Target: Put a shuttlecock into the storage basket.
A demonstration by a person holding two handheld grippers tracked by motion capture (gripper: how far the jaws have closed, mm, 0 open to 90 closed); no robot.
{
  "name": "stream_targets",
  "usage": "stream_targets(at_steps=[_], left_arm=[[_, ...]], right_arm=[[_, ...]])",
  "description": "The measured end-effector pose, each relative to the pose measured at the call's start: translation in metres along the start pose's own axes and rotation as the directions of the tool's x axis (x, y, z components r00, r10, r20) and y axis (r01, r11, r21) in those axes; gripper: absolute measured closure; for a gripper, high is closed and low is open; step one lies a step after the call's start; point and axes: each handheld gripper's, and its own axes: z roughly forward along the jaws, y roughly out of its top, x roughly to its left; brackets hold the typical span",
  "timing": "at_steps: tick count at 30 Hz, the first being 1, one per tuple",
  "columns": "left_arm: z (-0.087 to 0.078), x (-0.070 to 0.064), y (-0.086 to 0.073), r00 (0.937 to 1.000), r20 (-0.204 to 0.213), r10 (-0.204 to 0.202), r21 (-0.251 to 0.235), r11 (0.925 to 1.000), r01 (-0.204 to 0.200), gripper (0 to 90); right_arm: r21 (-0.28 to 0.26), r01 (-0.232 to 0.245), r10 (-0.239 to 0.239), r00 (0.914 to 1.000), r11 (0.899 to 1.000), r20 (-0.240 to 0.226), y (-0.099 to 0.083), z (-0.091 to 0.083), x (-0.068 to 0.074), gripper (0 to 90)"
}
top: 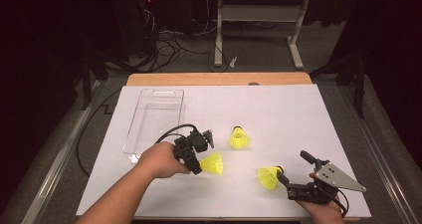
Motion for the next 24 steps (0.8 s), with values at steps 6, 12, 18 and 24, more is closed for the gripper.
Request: stream_targets(at_steps=[6, 12, 18, 24], left_arm=[[-0.009, 0.0, 0.001, 1.0, 0.005, -0.009, 0.0, 1.0, 0.009, 62.7], [-0.021, 0.001, 0.003, 0.9998, -0.004, -0.018, -0.008, 0.9998, 0.018, 62.6], [-0.038, 0.002, 0.007, 0.9999, -0.003, -0.015, -0.043, 0.999, 0.015, 62.6], [-0.049, 0.008, 0.009, 0.9996, -0.022, -0.019, -0.045, 0.9988, 0.018, 62.6]], right_arm=[[0.0, 0.004, -0.004, 1.0, 1.0, -0.003, 0.0, 0.0, 0.001, 0.9], [0.0, 0.005, -0.005, 1.0, 1.0, -0.004, 0.0, 0.0, 0.001, 0.9], [0.0, 0.005, -0.005, 1.0, 1.0, -0.003, 0.0, 0.0, 0.001, 0.9], [-0.001, 0.004, -0.004, 1.0, 1.0, -0.003, 0.0, 0.0, 0.001, 0.9]])
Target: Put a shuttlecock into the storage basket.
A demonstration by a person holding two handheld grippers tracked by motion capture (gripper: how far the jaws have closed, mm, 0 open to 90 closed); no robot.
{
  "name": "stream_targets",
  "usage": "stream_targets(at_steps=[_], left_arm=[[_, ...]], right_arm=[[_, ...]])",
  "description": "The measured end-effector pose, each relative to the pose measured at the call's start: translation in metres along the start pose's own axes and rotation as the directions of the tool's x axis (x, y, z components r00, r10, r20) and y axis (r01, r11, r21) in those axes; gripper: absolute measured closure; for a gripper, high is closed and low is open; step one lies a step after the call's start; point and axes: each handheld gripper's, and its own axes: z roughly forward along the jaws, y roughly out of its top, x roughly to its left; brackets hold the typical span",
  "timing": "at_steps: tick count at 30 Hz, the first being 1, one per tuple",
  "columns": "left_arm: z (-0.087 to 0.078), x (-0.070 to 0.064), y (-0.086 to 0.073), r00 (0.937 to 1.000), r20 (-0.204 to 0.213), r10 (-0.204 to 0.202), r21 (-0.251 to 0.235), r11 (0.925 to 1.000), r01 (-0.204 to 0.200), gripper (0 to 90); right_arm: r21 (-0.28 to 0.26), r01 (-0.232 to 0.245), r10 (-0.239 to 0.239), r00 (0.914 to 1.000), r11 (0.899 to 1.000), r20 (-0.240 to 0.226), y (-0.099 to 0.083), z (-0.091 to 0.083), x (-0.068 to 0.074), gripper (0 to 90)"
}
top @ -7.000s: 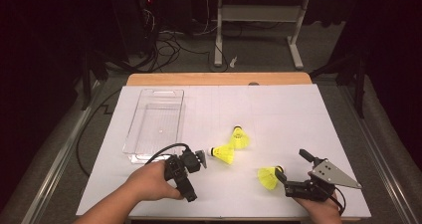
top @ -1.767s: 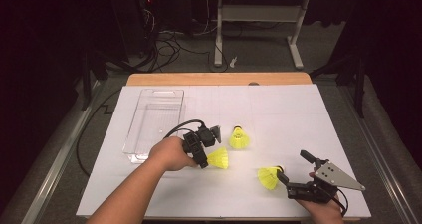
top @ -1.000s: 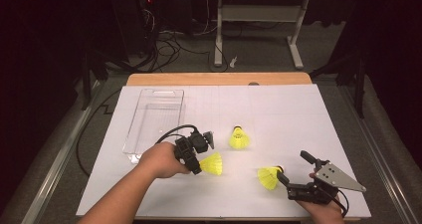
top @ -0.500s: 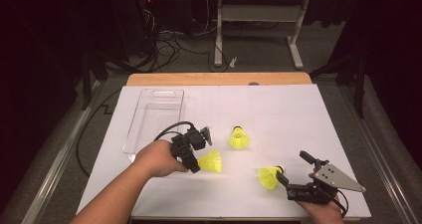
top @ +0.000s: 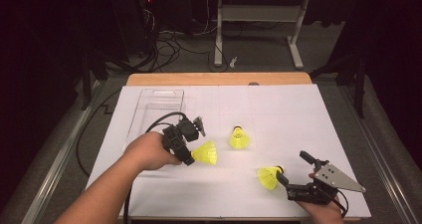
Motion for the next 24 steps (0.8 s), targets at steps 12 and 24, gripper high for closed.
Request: stream_targets(at_steps=[12, 24], left_arm=[[-0.019, 0.017, 0.004, 0.9991, -0.02, -0.037, -0.017, 0.9992, 0.036, 62.7], [-0.029, 0.04, 0.003, 0.9962, -0.045, -0.074, -0.022, 0.9971, 0.073, 62.6]], right_arm=[[0.001, -0.001, 0.001, 1.0, 1.0, -0.002, 0.0, 0.0, 0.0, 0.9], [0.001, -0.002, 0.002, 1.0, 1.0, -0.002, -0.001, 0.0, 0.0, 0.9]])
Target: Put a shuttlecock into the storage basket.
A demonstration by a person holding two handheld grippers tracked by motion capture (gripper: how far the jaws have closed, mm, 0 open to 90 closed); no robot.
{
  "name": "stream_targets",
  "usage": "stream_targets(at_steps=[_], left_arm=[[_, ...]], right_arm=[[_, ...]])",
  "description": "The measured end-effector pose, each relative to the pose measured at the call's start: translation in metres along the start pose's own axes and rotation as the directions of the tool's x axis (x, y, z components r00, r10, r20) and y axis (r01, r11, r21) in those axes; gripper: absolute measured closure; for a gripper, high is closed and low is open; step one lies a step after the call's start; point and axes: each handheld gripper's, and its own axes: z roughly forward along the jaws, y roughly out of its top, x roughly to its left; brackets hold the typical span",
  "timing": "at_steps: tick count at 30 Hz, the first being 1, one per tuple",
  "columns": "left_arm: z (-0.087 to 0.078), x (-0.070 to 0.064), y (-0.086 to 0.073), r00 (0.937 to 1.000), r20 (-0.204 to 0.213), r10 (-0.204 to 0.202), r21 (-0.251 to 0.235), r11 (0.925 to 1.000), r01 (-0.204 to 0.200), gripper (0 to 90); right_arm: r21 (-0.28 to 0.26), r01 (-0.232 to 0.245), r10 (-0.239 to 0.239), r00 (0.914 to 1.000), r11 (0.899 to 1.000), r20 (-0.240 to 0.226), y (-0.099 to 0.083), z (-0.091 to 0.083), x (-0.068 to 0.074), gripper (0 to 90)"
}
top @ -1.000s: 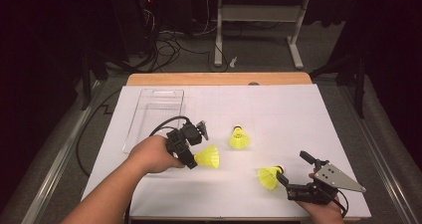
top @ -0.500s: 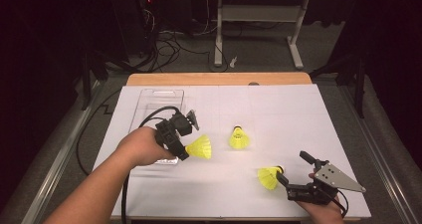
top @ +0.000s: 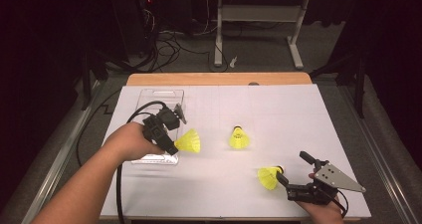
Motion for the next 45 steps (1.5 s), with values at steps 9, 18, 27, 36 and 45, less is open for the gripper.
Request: stream_targets(at_steps=[9, 18, 27, 36, 45], left_arm=[[-0.003, 0.019, -0.005, 0.999, -0.018, -0.041, -0.006, 0.9991, 0.041, 62.6], [-0.004, 0.036, -0.01, 0.9968, -0.039, -0.07, -0.005, 0.9975, 0.07, 62.6], [-0.006, 0.057, -0.016, 0.9916, -0.057, -0.116, -0.007, 0.9932, 0.116, 62.6], [-0.006, 0.073, -0.022, 0.9867, -0.072, -0.146, -0.008, 0.9893, 0.145, 62.6], [-0.008, 0.086, -0.027, 0.9799, -0.092, -0.177, -0.013, 0.9842, 0.177, 62.6]], right_arm=[[0.001, 0.005, -0.005, 1.0, 1.0, -0.008, 0.0, 0.001, 0.001, 0.9], [0.0, 0.002, -0.002, 1.0, 1.0, -0.004, 0.0, 0.0, 0.001, 0.9], [0.001, 0.003, -0.003, 1.0, 1.0, -0.002, 0.0, 0.0, 0.0, 0.9], [0.004, 0.007, -0.007, 1.0, 1.0, -0.002, -0.001, 0.0, 0.001, 0.9], [0.005, 0.007, -0.007, 1.0, 1.0, -0.003, -0.001, 0.0, 0.001, 0.9]])
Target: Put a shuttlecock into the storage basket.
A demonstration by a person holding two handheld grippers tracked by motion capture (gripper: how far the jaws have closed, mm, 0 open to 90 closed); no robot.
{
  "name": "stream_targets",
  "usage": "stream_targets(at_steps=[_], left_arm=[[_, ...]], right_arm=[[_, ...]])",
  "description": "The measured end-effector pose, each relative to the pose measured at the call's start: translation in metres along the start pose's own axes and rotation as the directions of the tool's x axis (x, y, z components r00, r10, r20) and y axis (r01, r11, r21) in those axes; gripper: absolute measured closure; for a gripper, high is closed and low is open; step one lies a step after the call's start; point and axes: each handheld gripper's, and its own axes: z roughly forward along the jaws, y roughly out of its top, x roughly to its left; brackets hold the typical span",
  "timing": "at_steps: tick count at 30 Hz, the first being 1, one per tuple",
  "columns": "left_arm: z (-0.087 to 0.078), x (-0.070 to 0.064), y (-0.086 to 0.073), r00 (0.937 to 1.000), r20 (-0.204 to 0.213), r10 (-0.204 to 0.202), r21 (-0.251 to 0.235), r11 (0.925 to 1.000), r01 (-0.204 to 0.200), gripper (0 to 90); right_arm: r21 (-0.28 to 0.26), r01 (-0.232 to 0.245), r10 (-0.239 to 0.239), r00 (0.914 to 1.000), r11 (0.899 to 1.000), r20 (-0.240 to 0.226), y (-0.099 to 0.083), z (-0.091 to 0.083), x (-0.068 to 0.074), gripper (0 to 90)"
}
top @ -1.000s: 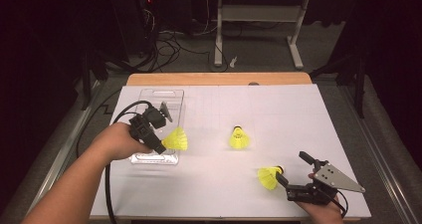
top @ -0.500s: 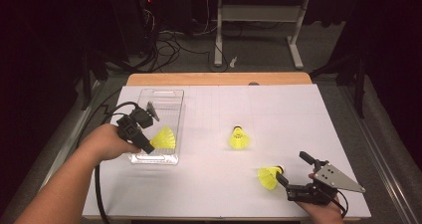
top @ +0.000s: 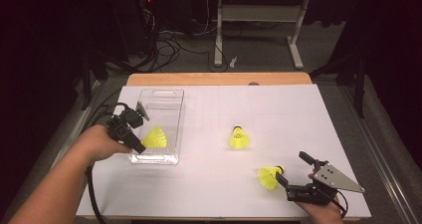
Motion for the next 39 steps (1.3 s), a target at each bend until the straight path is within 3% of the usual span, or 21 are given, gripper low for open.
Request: stream_targets(at_steps=[12, 19, 31, 39], left_arm=[[-0.003, -0.001, 0.006, 0.9999, -0.011, -0.003, -0.003, 1.0, 0.003, 62.6], [-0.01, 0.005, 0.019, 0.9988, -0.047, -0.013, -0.007, 0.9999, 0.012, 62.6], [0.013, 0.019, 0.024, 0.9984, -0.041, -0.041, -0.02, 0.999, 0.04, 62.6], [0.028, 0.027, 0.021, 0.9971, -0.044, -0.062, 0.002, 0.998, 0.062, 62.5]], right_arm=[[0.002, -0.006, 0.006, 1.0, 1.0, 0.001, 0.0, 0.0, 0.0, 0.9], [0.0, -0.001, 0.001, 1.0, 1.0, -0.002, 0.0, 0.001, 0.001, 0.9], [0.005, -0.005, 0.005, 1.0, 1.0, -0.003, -0.001, 0.001, 0.0, 0.9], [0.009, -0.007, 0.007, 1.0, 1.0, -0.005, -0.002, 0.001, 0.0, 0.9]])
